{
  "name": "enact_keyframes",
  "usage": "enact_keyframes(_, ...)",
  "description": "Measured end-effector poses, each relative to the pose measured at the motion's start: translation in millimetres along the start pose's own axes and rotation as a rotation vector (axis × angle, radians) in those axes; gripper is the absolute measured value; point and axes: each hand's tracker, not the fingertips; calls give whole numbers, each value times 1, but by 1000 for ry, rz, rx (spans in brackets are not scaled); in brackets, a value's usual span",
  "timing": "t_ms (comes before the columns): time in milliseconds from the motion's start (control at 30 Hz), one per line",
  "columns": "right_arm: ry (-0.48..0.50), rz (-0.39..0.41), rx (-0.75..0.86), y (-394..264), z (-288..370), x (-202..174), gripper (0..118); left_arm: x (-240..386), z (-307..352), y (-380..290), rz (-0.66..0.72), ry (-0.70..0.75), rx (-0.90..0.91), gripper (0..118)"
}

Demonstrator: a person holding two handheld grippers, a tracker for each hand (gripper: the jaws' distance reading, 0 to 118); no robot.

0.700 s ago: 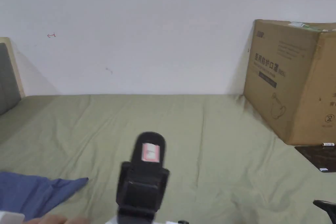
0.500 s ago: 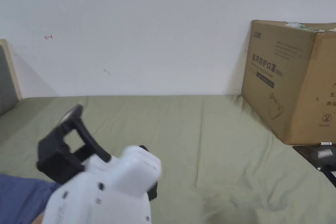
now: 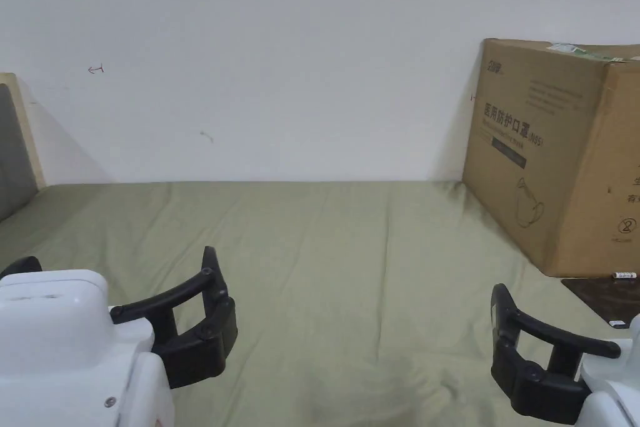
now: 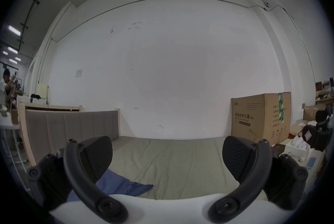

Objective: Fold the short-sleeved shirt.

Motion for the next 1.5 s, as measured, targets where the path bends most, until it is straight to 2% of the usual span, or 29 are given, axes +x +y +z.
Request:
enact_keyframes(267,8,-108,-18,5,-1,8,118,16,3,-4,-61,-56,-10,118)
enact_keyframes(433,-23,-95,-24,5,-2,9,118,19,4,-5,-61,-64,-19,118)
enact_keyframes(600,-4,-70,-30,3,-1,8,118,19,3,-4,-75,-70,-17,118)
enact_keyframes(833,18,-101,-27,5,0,7,118,20,2,-4,-59,-86,-32,118)
enact_keyframes(1033,25,-89,-79,5,-4,4,118,17,-3,-3,-7,-109,-77,118)
enact_keyframes(1267,34,-103,-87,4,-1,3,118,22,-4,-5,-44,-80,-97,118)
enact_keyframes(1367,31,-109,-90,5,-2,4,118,22,-7,-7,-38,-125,-132,117)
enact_keyframes(1433,70,-146,-107,6,-4,7,117,20,-5,-7,-13,-123,-138,113)
enact_keyframes(1467,83,-159,-119,6,-4,9,109,19,-3,-7,10,-115,-135,100)
enact_keyframes(1500,85,-174,-111,6,-3,11,88,17,-2,-5,26,-111,-126,80)
